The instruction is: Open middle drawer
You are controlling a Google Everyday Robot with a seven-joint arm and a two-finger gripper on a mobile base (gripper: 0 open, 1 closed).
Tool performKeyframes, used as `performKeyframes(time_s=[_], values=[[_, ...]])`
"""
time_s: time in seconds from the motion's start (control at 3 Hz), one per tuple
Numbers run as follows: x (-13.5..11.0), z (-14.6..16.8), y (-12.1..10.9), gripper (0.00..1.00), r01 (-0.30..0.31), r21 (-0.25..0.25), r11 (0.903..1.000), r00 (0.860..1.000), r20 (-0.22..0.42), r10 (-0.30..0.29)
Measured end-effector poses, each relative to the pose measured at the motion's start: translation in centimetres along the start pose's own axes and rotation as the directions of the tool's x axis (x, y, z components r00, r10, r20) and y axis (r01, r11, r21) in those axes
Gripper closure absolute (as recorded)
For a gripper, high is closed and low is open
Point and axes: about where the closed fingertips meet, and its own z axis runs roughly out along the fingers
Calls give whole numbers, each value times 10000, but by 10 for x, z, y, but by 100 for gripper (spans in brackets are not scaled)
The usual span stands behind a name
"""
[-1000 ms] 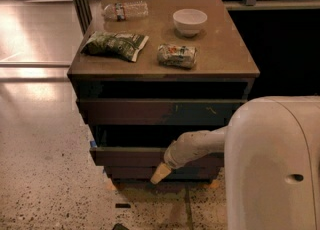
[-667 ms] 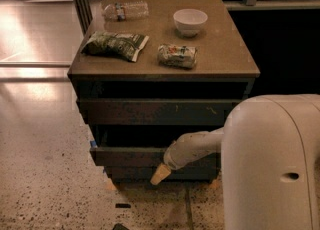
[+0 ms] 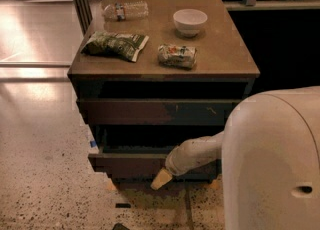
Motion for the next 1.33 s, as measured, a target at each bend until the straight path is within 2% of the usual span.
performKeyframes(time_s=[0.33,0.67,1.0,1.33], values=[[27,-2,21,0,22,-315,9995,9991,-431,-36],[21,-1,19,0,116,-278,9995,9991,-404,-127],[21,1,21,0,21,-560,9984,9974,-718,-61],[19,-2,28,0,-360,-859,9957,9969,-730,297]])
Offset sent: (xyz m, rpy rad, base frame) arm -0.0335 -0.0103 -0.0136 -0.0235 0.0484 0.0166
